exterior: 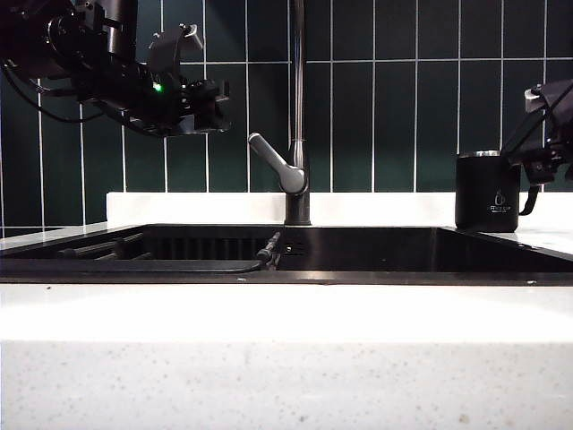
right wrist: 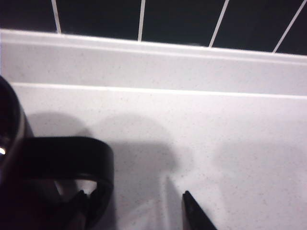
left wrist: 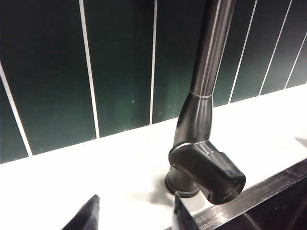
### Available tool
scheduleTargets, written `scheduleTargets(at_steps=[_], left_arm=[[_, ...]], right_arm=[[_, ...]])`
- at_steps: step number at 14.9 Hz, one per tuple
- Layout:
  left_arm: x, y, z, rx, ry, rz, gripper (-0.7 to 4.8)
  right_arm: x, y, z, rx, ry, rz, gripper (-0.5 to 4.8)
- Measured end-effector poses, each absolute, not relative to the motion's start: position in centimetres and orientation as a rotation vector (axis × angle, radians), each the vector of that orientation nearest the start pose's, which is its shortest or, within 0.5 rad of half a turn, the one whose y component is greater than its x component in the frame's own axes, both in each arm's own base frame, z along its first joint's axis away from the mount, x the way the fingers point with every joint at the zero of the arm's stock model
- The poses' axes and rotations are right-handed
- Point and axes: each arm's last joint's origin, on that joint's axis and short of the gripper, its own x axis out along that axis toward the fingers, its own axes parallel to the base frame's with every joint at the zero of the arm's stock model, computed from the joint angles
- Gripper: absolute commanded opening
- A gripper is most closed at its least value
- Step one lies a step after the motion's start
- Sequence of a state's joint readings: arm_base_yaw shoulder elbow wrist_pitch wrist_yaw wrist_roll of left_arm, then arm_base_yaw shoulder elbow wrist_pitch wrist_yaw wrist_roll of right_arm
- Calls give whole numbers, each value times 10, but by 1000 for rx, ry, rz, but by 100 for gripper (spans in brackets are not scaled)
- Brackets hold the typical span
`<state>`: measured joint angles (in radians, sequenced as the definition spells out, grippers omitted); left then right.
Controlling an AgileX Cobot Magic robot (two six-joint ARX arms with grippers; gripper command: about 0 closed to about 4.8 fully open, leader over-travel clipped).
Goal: Pick up the mug next to the sink, go to the faucet to get some water, pour the water into the sink, and finally put the mug back to its place.
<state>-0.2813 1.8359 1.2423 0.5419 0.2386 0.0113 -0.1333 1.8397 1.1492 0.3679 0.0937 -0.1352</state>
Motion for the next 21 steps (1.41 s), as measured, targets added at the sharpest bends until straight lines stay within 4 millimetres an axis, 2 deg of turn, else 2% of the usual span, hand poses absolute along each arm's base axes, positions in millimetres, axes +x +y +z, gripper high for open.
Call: scheduleTargets(at_steps=[3, 11, 14, 15, 18, 20, 21], left_arm=[[403, -124, 266, 12, 48, -520, 188], [403, -124, 267, 12, 47, -520, 188], [403, -123, 266, 12, 48, -520, 188], [403, -124, 266, 13, 48, -520, 188], [403, -124, 266, 26, 45, -520, 187], [403, -124, 266, 27, 45, -520, 187], [403, -124, 266, 27, 45, -520, 187]], right_arm=[[410, -58, 205, -126, 369, -200, 265], [417, -63, 199, -126, 302, -210, 265], [425, -68, 198, -123, 274, -206, 262], [429, -68, 199, -116, 266, -192, 252], [429, -66, 200, -94, 254, -150, 154], [430, -65, 199, -87, 251, -112, 129], [430, -65, 200, -86, 251, -109, 98]])
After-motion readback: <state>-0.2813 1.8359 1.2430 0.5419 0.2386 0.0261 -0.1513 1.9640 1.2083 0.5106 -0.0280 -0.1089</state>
